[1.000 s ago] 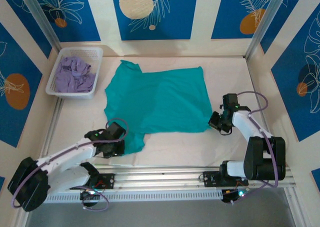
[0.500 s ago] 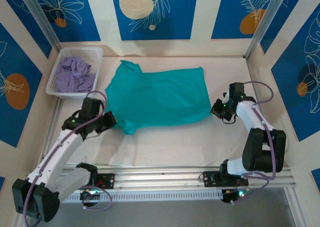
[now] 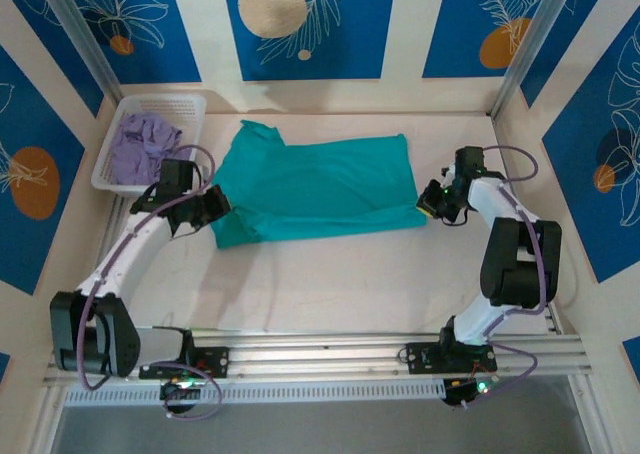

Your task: Fold the inside-out t-shirt

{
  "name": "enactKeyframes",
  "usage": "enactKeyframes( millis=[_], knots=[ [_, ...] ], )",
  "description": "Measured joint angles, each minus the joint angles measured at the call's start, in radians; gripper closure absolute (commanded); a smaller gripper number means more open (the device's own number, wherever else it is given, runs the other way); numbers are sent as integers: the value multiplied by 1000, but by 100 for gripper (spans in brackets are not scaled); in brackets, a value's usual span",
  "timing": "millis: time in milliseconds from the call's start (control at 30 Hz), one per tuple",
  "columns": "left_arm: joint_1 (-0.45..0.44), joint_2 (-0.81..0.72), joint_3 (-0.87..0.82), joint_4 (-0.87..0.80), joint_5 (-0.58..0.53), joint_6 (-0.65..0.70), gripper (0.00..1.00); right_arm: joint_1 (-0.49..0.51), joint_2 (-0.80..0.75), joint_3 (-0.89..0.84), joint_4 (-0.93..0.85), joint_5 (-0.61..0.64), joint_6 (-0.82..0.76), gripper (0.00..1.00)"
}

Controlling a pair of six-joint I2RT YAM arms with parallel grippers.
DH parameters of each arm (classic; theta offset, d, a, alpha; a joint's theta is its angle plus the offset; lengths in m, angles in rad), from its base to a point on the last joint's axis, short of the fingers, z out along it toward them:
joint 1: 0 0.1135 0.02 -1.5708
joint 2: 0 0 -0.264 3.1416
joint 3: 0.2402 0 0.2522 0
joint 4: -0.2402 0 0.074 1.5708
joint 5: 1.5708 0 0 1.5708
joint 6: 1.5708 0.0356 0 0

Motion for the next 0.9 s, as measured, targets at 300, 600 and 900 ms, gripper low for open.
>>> enactKeyframes(
  millis=[300, 600, 900],
  knots=[
    [50, 136, 53, 51, 0, 13, 100, 12, 94, 93, 2, -8, 0, 89],
    [52, 419, 247, 153, 3, -6, 89, 24, 246, 233, 14, -7, 5, 81],
    [74, 639, 401, 253, -24, -59, 50, 25, 379, 389, 9, 36, -8, 65]
  ],
)
